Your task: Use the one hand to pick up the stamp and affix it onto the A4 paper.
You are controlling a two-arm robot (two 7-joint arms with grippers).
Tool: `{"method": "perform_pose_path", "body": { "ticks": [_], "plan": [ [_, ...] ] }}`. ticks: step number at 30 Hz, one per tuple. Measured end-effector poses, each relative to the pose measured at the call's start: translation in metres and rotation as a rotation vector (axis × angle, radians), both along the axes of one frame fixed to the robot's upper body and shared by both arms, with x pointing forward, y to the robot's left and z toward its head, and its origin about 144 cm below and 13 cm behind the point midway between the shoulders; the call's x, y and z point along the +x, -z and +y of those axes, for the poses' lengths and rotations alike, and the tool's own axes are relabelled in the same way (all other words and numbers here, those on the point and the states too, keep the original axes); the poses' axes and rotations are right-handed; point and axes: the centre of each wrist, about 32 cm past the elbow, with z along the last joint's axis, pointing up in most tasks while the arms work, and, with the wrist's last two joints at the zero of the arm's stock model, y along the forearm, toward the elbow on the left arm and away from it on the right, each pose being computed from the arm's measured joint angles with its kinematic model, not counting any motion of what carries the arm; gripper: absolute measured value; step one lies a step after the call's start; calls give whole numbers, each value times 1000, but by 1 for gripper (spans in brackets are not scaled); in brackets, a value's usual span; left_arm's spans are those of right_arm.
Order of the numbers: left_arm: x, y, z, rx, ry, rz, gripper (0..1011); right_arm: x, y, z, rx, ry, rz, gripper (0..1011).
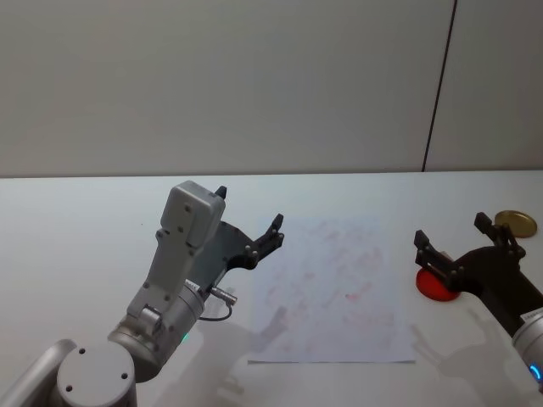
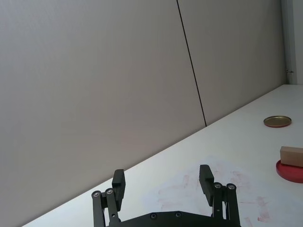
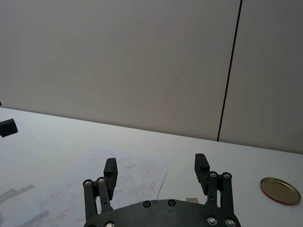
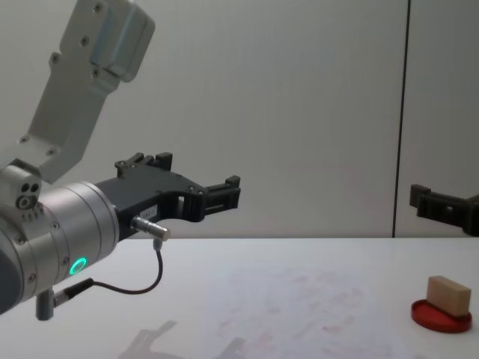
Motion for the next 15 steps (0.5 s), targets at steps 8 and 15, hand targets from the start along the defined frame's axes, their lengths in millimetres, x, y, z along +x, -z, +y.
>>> {"method": "perform_pose_path", "body": {
  "ticks": [8,15],
  "plan": [
    [0,0,0,0,0,0,993,0,0,0,0,0,0,1001],
    [0,0,0,0,0,0,993,0,0,0,-1,0,0,1001]
  ]
}}
